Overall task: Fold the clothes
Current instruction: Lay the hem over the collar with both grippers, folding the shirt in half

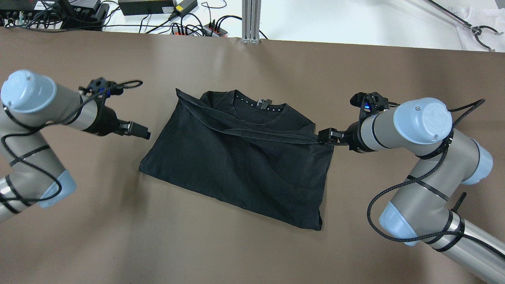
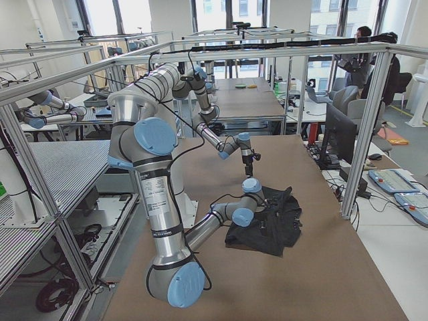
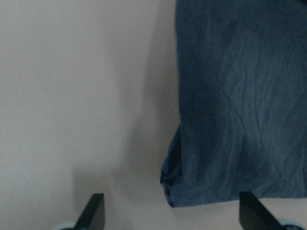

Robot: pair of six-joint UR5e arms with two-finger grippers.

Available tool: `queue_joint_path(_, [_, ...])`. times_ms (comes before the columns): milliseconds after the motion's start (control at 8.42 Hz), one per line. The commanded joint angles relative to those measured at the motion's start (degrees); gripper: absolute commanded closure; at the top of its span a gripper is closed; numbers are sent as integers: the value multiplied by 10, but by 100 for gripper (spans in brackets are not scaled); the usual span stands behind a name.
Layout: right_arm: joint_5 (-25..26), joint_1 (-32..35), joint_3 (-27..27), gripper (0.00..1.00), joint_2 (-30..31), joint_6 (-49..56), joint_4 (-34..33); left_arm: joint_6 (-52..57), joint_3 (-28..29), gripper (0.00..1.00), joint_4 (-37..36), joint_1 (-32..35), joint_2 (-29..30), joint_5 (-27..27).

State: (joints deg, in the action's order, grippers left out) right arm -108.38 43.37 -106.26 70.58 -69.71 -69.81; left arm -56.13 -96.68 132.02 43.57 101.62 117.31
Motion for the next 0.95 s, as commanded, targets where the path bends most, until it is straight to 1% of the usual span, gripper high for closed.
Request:
queue_joint_path(0, [13, -4, 0, 6, 0, -2, 0, -36, 18, 13, 23, -54, 2, -55])
queue_joint_path(119, [16, -6, -1, 6, 0, -2, 0, -36, 38, 22, 22, -54, 21, -55])
queue_joint_path(356, [18, -6, -1, 6, 1, -2, 0, -38, 52, 22, 21, -49, 39, -56])
queue_joint_path(594, [18, -6, 0, 6, 1, -3, 0, -45, 52, 24, 22, -44, 38, -55])
queue_joint_path(712, [18, -6, -1, 6, 1, -3, 0, -46, 53, 38, 22, -43, 39, -56])
queue_joint_path(831, [18, -7, 0, 6, 2, -3, 0, -46, 52, 68, 22, -41, 38, -56])
